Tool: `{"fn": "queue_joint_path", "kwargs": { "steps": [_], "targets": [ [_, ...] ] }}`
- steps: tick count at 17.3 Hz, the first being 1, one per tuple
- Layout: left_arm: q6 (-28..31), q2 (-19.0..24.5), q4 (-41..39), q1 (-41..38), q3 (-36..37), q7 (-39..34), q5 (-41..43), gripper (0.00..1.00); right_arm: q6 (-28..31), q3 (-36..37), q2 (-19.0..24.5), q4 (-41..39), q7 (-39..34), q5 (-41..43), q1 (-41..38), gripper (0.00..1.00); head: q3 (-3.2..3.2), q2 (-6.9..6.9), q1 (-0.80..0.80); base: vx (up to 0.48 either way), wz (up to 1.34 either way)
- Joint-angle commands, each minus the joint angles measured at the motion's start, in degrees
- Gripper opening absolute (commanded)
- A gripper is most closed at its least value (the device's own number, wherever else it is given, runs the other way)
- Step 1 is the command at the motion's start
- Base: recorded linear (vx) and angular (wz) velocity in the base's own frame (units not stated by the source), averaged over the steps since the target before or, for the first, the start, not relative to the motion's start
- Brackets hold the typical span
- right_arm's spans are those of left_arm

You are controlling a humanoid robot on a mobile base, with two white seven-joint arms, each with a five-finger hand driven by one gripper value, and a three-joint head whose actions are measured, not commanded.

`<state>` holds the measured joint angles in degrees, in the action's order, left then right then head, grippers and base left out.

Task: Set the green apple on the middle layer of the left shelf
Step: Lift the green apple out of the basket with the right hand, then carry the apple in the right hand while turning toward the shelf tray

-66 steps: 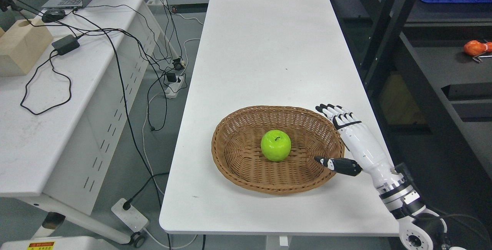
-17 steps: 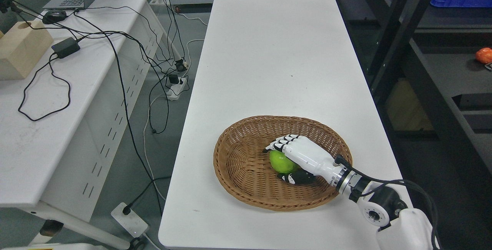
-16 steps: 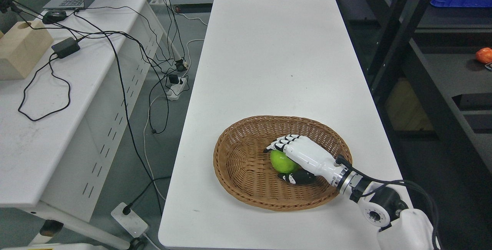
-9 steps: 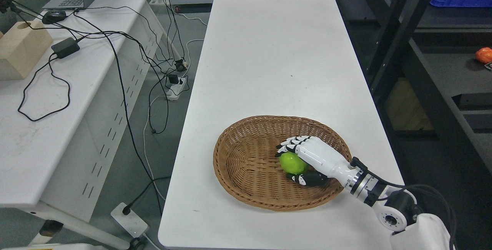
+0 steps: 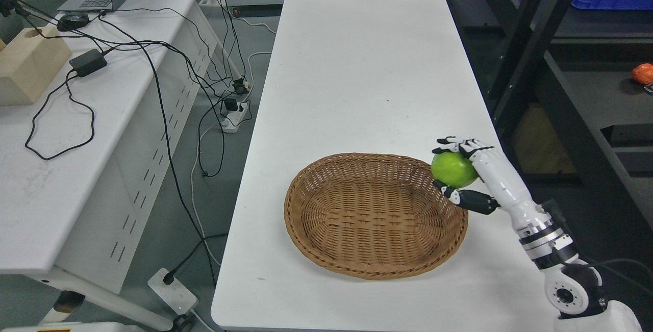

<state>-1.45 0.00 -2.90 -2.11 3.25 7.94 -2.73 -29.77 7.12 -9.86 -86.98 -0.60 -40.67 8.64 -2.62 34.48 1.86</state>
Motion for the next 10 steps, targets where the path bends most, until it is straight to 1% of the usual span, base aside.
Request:
{"fn": "queue_joint_path", "kwargs": {
  "steps": [1,3,4,7,10],
  "targets": [
    [-0.04,1.0,0.0,0.0,0.0,0.06,0.0,1.0,9.45,9.14,3.1,-3.81,7.97,1.38,-0.38,0.0,0.0,0.0,0.0,-0.004,0.01],
    [-0.04,1.0,0.0,0.0,0.0,0.06,0.0,1.0,11.83,9.32,3.18,-4.25,9.29,1.38,-0.55,0.0,0.0,0.0,0.0,0.0,0.0],
    [0.05,1.0,0.0,0.0,0.0,0.06,0.0,1.0,12.1,9.4,3.27,-4.69,10.0,1.38,-0.9,0.0,0.0,0.0,0.0,-0.027,-0.02],
    [-0.04,1.0,0.0,0.0,0.0,-0.03,0.0,1.0,12.19,9.41,5.73,-6.09,10.62,1.38,-2.57,0.0,0.0,0.0,0.0,-0.05,0.0],
    [0.05,1.0,0.0,0.0,0.0,0.06,0.0,1.0,12.1,9.49,6.52,-7.06,11.32,1.38,-3.97,0.0,0.0,0.0,0.0,-0.167,-0.04]
  ]
}}
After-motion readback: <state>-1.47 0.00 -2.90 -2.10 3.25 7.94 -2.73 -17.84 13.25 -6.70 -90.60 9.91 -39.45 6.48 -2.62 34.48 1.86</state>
